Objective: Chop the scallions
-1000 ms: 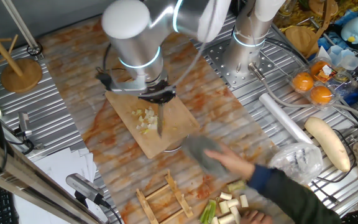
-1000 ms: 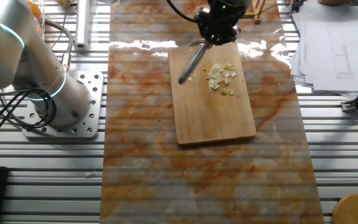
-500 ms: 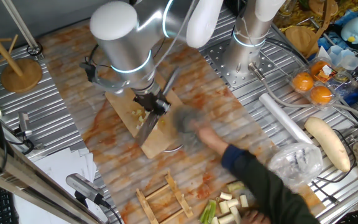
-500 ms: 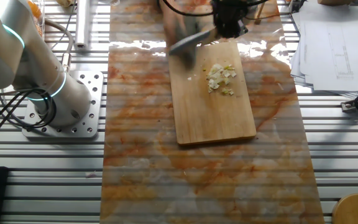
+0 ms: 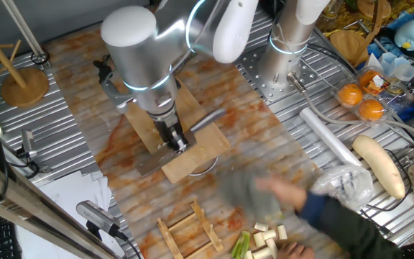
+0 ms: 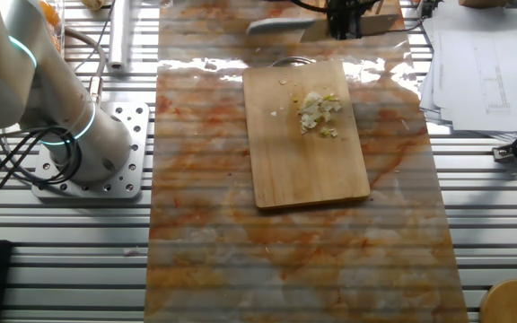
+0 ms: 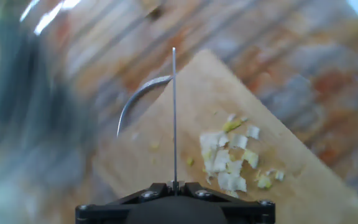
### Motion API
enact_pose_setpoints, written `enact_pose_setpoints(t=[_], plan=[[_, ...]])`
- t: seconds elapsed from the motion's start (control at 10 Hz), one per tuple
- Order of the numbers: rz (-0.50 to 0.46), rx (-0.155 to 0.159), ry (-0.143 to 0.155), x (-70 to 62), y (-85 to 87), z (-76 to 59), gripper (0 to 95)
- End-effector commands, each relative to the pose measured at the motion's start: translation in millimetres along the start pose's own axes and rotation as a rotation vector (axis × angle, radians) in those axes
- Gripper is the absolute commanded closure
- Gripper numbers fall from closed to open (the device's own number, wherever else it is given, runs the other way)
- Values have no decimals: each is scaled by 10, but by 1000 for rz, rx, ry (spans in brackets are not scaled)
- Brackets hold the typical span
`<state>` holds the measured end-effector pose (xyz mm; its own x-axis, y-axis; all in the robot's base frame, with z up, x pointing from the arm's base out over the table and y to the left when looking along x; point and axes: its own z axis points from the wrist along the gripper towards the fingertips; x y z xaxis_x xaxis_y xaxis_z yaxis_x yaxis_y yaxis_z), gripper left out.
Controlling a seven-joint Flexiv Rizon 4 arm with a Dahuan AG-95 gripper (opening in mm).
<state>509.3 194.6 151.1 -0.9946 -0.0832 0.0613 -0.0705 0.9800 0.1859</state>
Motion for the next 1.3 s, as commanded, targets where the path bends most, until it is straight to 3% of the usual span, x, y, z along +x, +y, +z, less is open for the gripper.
enact_pose_setpoints(t=[0.1, 0.3, 0.4, 0.6, 0.9, 1.3], plan=[[-11, 24, -26, -115, 140, 7, 950], [-24, 23, -22, -115, 140, 7, 950], [-33, -3, -27, -115, 140, 7, 950], [-53, -35, -63, -115, 140, 7, 950], [-10, -25, -64, -115, 140, 7, 950], [72, -18, -64, -229, 698, 157, 950]])
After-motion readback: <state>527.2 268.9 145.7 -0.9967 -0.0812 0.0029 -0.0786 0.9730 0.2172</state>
